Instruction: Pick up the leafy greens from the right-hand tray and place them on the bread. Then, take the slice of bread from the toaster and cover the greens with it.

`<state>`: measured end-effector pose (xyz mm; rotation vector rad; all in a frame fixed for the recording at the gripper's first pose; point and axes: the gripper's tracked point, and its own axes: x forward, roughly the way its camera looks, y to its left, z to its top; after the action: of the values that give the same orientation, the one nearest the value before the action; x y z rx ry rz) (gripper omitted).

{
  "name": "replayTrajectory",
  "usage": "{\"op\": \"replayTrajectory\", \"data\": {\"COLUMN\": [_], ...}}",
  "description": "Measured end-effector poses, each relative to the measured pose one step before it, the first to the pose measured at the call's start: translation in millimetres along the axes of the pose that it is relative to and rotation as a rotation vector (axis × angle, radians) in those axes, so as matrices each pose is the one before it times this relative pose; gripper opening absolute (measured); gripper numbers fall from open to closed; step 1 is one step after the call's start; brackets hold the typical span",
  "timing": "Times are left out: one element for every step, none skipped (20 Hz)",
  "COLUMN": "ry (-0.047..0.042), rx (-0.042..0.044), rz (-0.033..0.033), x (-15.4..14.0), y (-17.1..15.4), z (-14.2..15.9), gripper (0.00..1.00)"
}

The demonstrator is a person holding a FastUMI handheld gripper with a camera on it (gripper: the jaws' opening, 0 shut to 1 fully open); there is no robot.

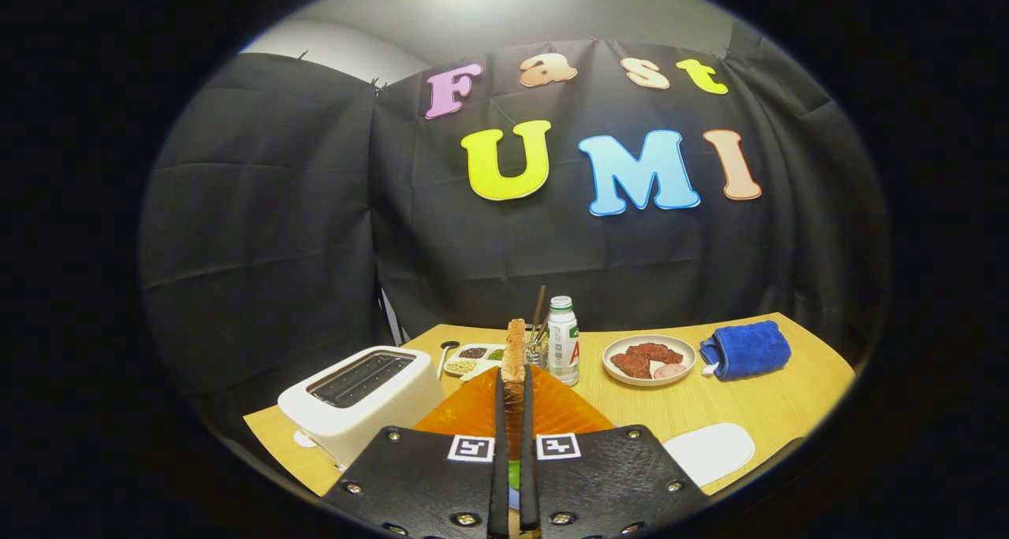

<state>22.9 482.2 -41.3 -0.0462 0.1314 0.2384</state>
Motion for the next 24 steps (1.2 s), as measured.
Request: {"op": "replayTrajectory", "data": {"ry": [0.00732,0.00701,0.00684,0.00796,0.00829,0.00656,0.00942,0.00876,0.01094,0.01120,0.01154,0.00764,0.00828,0.00761,0.00959,0.00468,0.00142,-0.00151,-0.00405,-0.00130,0.00237,0.00784,0.00660,0.00529], "rx": [0.00361,0.00112,-0.00079,0.00016,0.00012,0.00163,0.00628,0.00558,0.00466,0.00438,0.00981,0.01223,0.01111,0.00994,0.00540,0.00280,0.00211,0.00174,-0.00059,-0.00564,-0.00427,0.00313,0.00295,0.00323], "rz": [-0.00219,-0.00068,-0.00249,-0.00062,-0.00075,-0.00392,-0.00234,-0.00269,-0.00301,-0.00251,-0.00510,-0.00291,-0.00383,0.00143,0.00225,0.00307,0.00144,0.00024,-0.00144,0.00049,0.00389,0.00604,0.00399,-0.00003], "x": [-0.01,0.90,0.93,0.34,0.92,0.41,1.33,1.32,1.32,2.30,0.97,0.94,2.14,1.29,0.71,1.36,0.19,0.06,0.59,0.03,-0.25,0.28,1.32,1.31], "y": [-1.54,-0.97,-1.94,-0.64,-0.68,-1.48,-2.07,-1.22,-1.28,-1.17,-1.11,-0.13,-0.24,1.26,1.70,1.80,1.21,1.65,1.40,1.73,2.77,2.43,1.06,-0.42], "z": [-3.36,-3.59,-4.33,-4.07,-4.42,-3.93,-5.22,-4.37,-4.54,-6.19,-5.94,-4.55,-4.86,-3.99,-4.05,-1.85,-1.03,-0.92,-1.36,-0.69,-2.86,-3.07,-2.71,-2.29], "gripper": [0.05,0.05,0.05,0.05,0.05,0.05,0.05,0.05,0.05,0.05,0.05,0.05,0.05,0.05,0.05,0.05,0.06,0.06,0.06,0.06,0.06,0.06,0.06,0.05]}}
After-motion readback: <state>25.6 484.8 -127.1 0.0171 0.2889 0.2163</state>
